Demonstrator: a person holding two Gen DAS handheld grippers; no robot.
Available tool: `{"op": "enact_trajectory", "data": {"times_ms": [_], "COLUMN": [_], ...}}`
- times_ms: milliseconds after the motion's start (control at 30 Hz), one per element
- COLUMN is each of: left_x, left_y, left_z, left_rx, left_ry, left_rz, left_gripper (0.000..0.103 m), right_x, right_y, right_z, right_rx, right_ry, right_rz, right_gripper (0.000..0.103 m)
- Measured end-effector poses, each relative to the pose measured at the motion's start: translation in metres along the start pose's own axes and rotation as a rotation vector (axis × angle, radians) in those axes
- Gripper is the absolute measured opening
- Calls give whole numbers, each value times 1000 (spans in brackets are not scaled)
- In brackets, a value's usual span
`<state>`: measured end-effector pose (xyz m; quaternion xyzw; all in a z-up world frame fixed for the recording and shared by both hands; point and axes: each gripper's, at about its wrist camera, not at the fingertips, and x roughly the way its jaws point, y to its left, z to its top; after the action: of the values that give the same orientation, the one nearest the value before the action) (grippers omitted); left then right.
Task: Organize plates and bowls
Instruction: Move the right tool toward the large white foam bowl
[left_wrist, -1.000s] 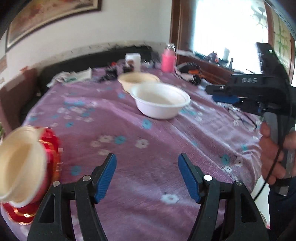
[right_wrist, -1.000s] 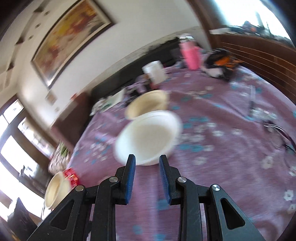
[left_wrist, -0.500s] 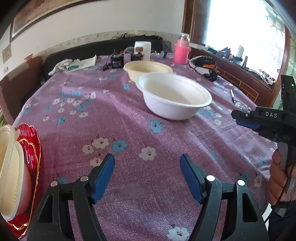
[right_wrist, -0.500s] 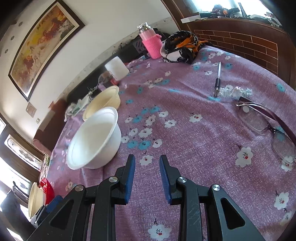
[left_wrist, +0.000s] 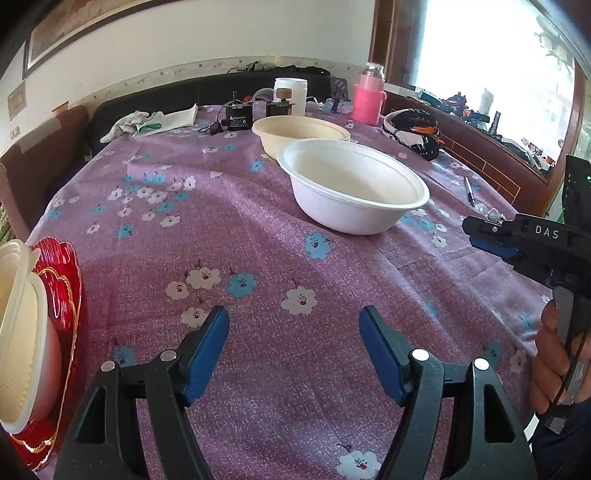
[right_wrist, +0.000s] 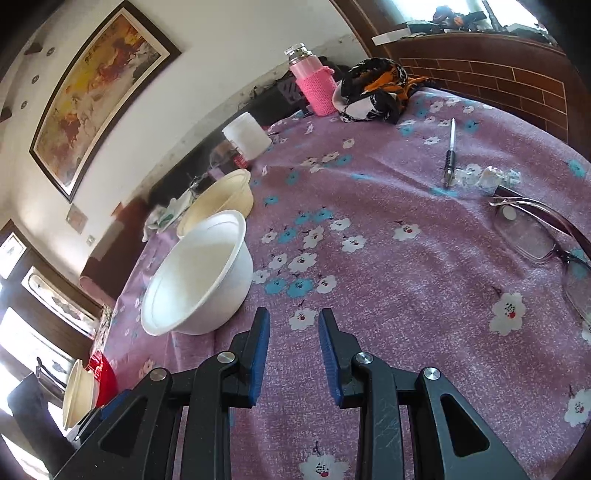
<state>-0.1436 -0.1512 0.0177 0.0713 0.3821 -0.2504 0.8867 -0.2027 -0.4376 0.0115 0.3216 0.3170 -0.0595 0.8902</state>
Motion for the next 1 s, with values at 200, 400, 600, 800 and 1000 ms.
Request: {"op": "enact_trajectory", "data": {"times_ms": [200,400,600,800,1000], "left_x": [-1,1,2,1,2], "left_y": [0,0,-1,0,3], "left_z": [0,0,0,0,0], "left_rx": [-1,-7,-3,-11,-24], "left_ry": [-3,6,12,11,23], "left_rz": [1,-5,3,0,-8], "left_gripper": [72,72,72,72,72], "right_x": [3,1,2,3,3], "right_y": [-1,1,5,5,9], "right_z": [0,-1,-2,-2,-3], "right_rx": [2,-7,-30,-36,-53], "right_ry": [17,2,6,13,16], "right_rz": [5,-10,-7,-4,-35], "right_gripper": [29,29,29,29,29]}}
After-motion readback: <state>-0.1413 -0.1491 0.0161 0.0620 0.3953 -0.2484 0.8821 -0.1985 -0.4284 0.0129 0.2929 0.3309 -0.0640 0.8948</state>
